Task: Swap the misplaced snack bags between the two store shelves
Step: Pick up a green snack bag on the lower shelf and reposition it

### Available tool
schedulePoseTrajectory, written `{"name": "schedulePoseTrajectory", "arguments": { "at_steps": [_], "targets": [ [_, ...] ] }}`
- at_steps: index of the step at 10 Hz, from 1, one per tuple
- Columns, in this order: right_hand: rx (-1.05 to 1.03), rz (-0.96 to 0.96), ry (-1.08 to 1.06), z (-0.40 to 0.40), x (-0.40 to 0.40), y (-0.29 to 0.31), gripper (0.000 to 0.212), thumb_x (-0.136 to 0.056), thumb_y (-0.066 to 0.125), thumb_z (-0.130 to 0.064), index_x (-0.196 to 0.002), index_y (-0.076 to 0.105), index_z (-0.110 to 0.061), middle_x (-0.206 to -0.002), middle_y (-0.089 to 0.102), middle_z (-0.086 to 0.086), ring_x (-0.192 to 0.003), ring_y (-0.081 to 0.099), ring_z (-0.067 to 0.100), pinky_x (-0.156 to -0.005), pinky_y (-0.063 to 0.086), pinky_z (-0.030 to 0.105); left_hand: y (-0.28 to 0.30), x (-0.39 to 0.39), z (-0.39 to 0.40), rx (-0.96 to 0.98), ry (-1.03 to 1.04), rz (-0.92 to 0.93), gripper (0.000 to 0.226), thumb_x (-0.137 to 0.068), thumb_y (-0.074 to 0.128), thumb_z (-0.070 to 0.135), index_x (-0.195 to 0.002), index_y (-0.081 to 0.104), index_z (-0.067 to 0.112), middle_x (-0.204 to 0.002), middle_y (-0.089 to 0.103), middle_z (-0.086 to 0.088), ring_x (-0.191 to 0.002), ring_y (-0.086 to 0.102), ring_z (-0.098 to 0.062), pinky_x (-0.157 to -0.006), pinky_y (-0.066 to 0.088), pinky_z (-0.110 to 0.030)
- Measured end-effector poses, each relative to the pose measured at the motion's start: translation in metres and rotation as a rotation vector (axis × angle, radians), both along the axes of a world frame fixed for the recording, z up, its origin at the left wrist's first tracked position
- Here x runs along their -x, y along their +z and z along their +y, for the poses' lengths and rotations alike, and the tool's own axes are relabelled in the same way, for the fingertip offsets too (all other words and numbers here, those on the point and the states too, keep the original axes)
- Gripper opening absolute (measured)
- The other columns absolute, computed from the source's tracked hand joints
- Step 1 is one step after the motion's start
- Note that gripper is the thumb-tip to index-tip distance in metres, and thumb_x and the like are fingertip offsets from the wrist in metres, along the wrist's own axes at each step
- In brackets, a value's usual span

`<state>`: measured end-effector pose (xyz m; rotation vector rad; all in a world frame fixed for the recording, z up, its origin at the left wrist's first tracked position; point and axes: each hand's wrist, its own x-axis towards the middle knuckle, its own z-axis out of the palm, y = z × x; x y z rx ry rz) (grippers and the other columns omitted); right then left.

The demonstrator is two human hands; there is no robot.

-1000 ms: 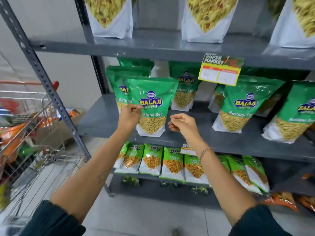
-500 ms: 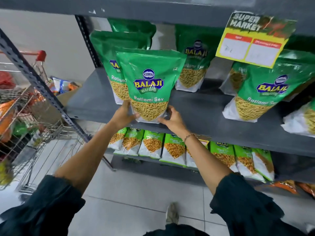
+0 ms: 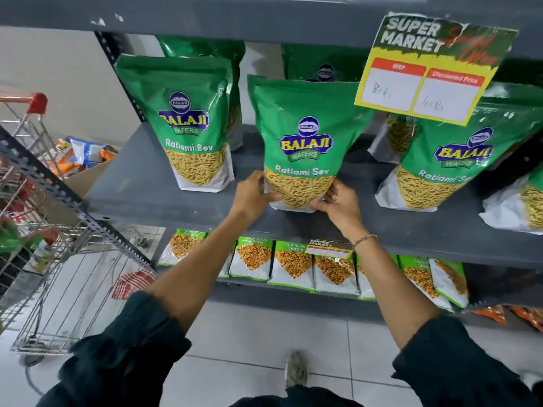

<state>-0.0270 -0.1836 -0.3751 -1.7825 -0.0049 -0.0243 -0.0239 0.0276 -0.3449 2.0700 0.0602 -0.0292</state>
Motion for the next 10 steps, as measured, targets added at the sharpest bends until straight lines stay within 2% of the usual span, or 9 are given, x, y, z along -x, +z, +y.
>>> {"name": "schedulePoseTrajectory", "arguments": {
  "at_steps": [2,3,4,5,6,7,9,10],
  "targets": [
    [-0.021,-0.009,-0.046,-0.024,-0.011,0.005,0.048,-0.064,0.075,0.008,-0.104,0.058,-0.011,-0.105,0.066,0.003,-0.09,0.062,-0.004,-0.076,0.049,0.011,0.001,-0.019,-0.028,-0.017,-0.027,-0.016,0.063,-0.061,0.083,0.021,-0.114,0.055,0.003,-0.109,0.067,-0.017,-0.098,0.063,-0.032,-0.088,0.052,-0.043],
    [-0.017,-0.009,-0.057,-0.026,-0.016,0.005,0.046,-0.064,0.076,0.005,-0.103,0.057,-0.011,-0.106,0.065,0.004,-0.093,0.061,0.0,-0.077,0.05,0.011,-0.001,-0.023,-0.032,-0.006,-0.024,-0.004,0.058,-0.063,0.082,0.021,-0.113,0.056,0.005,-0.107,0.067,-0.013,-0.095,0.063,-0.028,-0.081,0.051,-0.036],
    [-0.011,0.008,-0.037,-0.028,-0.017,0.005,0.047,-0.066,0.076,0.004,-0.105,0.056,-0.013,-0.111,0.064,0.004,-0.098,0.061,0.008,-0.085,0.05,0.017,-0.004,-0.021,-0.034,-0.001,-0.006,-0.011,0.054,-0.066,0.08,0.022,-0.111,0.055,0.007,-0.097,0.064,-0.006,-0.088,0.059,-0.023,-0.074,0.046,-0.031],
    [-0.006,0.008,-0.017,-0.028,-0.015,0.005,0.049,-0.067,0.074,0.004,-0.11,0.055,-0.013,-0.114,0.063,0.006,-0.104,0.06,0.012,-0.091,0.048,0.022,-0.008,-0.02,-0.034,0.004,-0.018,-0.017,0.054,-0.069,0.078,0.023,-0.113,0.052,0.006,-0.101,0.063,-0.005,-0.087,0.056,-0.018,-0.072,0.043,-0.027],
    [-0.003,0.01,-0.022,-0.027,-0.012,0.003,0.05,-0.067,0.075,0.001,-0.111,0.055,-0.015,-0.115,0.063,0.003,-0.104,0.06,0.009,-0.086,0.048,0.015,-0.007,-0.02,-0.034,0.003,-0.034,0.0,0.054,-0.072,0.076,0.021,-0.117,0.049,0.006,-0.114,0.064,-0.01,-0.098,0.058,-0.021,-0.08,0.044,-0.028],
    [0.008,0.01,-0.023,-0.028,-0.012,0.002,0.051,-0.068,0.075,-0.001,-0.111,0.054,-0.018,-0.115,0.063,0.002,-0.105,0.06,0.007,-0.089,0.046,0.016,-0.007,-0.021,-0.035,-0.002,-0.048,0.003,0.056,-0.074,0.074,0.02,-0.12,0.047,0.004,-0.12,0.063,-0.013,-0.109,0.059,-0.027,-0.086,0.044,-0.031],
    [0.052,0.026,-0.002,-0.028,-0.013,0.004,0.054,-0.069,0.073,0.002,-0.117,0.053,-0.013,-0.12,0.063,0.007,-0.111,0.059,0.014,-0.096,0.045,0.026,-0.005,-0.014,-0.037,-0.009,-0.043,-0.001,0.053,-0.077,0.071,0.019,-0.121,0.044,0.004,-0.122,0.061,-0.016,-0.112,0.057,-0.03,-0.093,0.046,-0.04],
    [0.067,0.044,0.002,-0.024,-0.009,0.008,0.055,-0.07,0.072,0.001,-0.119,0.051,-0.012,-0.121,0.061,0.006,-0.115,0.057,0.018,-0.098,0.043,0.028,-0.003,-0.009,-0.04,-0.017,-0.06,0.008,0.053,-0.083,0.065,0.02,-0.128,0.04,0.006,-0.124,0.059,-0.019,-0.115,0.054,-0.034,-0.091,0.044,-0.039]
  ]
}}
